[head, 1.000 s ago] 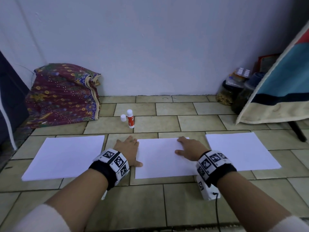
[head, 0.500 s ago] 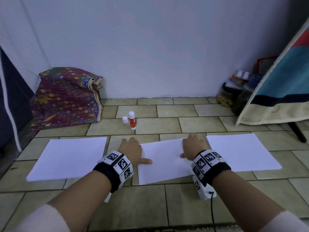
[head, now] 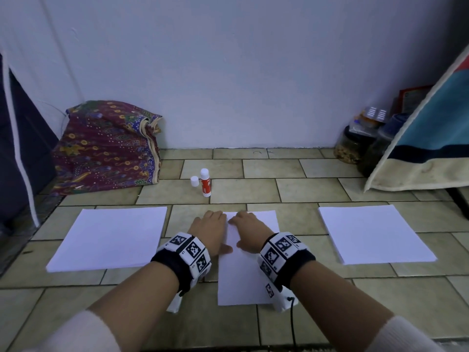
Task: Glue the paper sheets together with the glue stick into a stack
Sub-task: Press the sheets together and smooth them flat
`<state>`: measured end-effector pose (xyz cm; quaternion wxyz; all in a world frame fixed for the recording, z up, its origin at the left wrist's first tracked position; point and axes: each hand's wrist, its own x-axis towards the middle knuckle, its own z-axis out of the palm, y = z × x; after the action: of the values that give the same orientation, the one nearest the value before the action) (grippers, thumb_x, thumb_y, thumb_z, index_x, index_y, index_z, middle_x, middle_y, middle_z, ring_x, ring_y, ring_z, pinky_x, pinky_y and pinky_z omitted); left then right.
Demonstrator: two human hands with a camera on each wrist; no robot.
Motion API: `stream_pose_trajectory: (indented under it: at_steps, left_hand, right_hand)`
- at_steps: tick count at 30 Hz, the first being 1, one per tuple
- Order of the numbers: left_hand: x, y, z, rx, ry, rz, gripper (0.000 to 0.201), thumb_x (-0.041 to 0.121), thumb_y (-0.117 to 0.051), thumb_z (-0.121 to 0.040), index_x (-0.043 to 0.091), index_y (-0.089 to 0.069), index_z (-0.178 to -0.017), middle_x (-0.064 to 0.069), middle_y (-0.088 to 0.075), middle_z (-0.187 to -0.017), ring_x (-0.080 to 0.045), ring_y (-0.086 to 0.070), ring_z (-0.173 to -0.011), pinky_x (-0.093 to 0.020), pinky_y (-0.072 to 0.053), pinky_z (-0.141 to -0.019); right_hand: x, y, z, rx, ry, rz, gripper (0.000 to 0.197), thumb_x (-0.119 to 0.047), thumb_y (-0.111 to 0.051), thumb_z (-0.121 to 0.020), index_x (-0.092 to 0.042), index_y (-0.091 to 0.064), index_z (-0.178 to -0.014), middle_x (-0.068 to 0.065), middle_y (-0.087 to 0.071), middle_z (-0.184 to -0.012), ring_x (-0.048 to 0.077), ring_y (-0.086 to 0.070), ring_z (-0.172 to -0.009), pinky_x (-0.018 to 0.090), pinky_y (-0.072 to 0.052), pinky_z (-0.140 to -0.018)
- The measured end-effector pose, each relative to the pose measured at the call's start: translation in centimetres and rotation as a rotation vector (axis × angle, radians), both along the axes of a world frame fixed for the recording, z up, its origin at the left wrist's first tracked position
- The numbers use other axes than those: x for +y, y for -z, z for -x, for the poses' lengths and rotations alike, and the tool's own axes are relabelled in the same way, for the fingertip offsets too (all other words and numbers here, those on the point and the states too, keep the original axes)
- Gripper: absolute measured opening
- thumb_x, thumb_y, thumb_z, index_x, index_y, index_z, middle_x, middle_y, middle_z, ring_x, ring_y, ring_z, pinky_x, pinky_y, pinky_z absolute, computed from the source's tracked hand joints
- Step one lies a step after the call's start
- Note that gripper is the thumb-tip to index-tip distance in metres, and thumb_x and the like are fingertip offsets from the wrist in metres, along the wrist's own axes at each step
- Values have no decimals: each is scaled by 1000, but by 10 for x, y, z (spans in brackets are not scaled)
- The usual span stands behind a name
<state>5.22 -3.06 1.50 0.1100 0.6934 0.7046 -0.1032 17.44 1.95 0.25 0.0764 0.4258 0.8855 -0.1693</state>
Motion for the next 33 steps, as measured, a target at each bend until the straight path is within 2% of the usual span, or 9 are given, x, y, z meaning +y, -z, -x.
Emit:
stream_pose_trajectory:
  at_steps: [3, 6, 8, 10, 17, 23, 26, 30, 33]
  left_hand:
    - [1, 7, 6, -13, -34, 90, 89, 56, -56, -88, 10, -15, -151, -3, -17, -158, -21, -16, -145, -43, -28, -111]
    - [3, 7, 8, 19, -18, 89, 88, 59, -54, -87, 11, -17, -151, -2, -20, -158, -21, -20, -143, -43, -29, -111]
    - [2, 7, 9, 51, 0, 85, 87, 61, -52, -87, 11, -19, -150, -2, -22, -157, -22, -25, -140, -43, -29, -110]
    - [1, 6, 10, 69, 14, 91, 88, 63, -50, -88, 12, -17, -151, -2, -20, -158, -22, -24, -140, -44, -27, -112]
    - [-2, 5, 13, 71, 23, 121, 91, 65, -44, -90, 12, -7, -154, 1, -9, -161, -21, -18, -143, -46, -19, -116]
    - [-2, 1, 15, 65, 43, 84, 87, 66, -46, -87, 14, -20, -152, 1, -22, -158, -21, -24, -139, -43, -24, -113]
    - [1, -3, 16, 67, 41, 22, 64, 62, -43, -91, 17, -44, -136, 0, -47, -138, -21, -36, -126, -38, -32, -102]
    - [3, -10, 20, 87, 66, -4, 36, 41, -51, -95, 18, -55, -121, -2, -54, -126, -20, -44, -118, -34, -36, -97]
    - [4, -4, 29, -38, 107, 39, 55, 38, -66, -86, 18, -45, -133, -1, -44, -136, -19, -39, -125, -33, -39, -98]
  right_hand:
    - [2, 3, 10, 0, -34, 34, 64, -6, -63, -86, -8, -33, -142, 10, -34, -144, 26, -38, -131, 39, -37, -107]
    - [5, 2, 11, -8, -43, 49, 65, -8, -62, -85, -11, -33, -142, 5, -33, -146, 25, -44, -128, 40, -33, -110]
    - [9, 0, 5, -3, 3, 73, 63, -13, -60, -87, -17, -32, -144, 0, -32, -150, 22, -43, -130, 43, -22, -116]
    - [13, -3, -6, 17, 82, 89, 56, -22, -57, -91, -21, -34, -142, -1, -40, -146, 21, -43, -130, 44, -16, -117]
    - [33, -10, -58, -59, 275, 32, 58, -45, -61, -88, -20, -39, -136, 2, -57, -128, 23, -52, -120, 40, -27, -113]
    - [29, -7, -53, -159, 249, -52, 59, -39, -63, -88, -14, -37, -136, 3, -47, -135, 21, -48, -122, 41, -30, -109]
    - [20, -11, -46, -273, 247, -156, 54, -35, -57, -92, -16, -36, -139, 10, -32, -141, 26, -33, -131, 40, -35, -102]
    - [11, -10, -35, -248, 194, -117, 37, -12, -42, -94, -10, -43, -131, 10, -44, -131, 26, -43, -121, 36, -38, -95]
    - [3, -8, -25, -156, 157, -49, 33, -12, -43, -93, -7, -44, -126, 11, -43, -129, 27, -45, -118, 37, -40, -92]
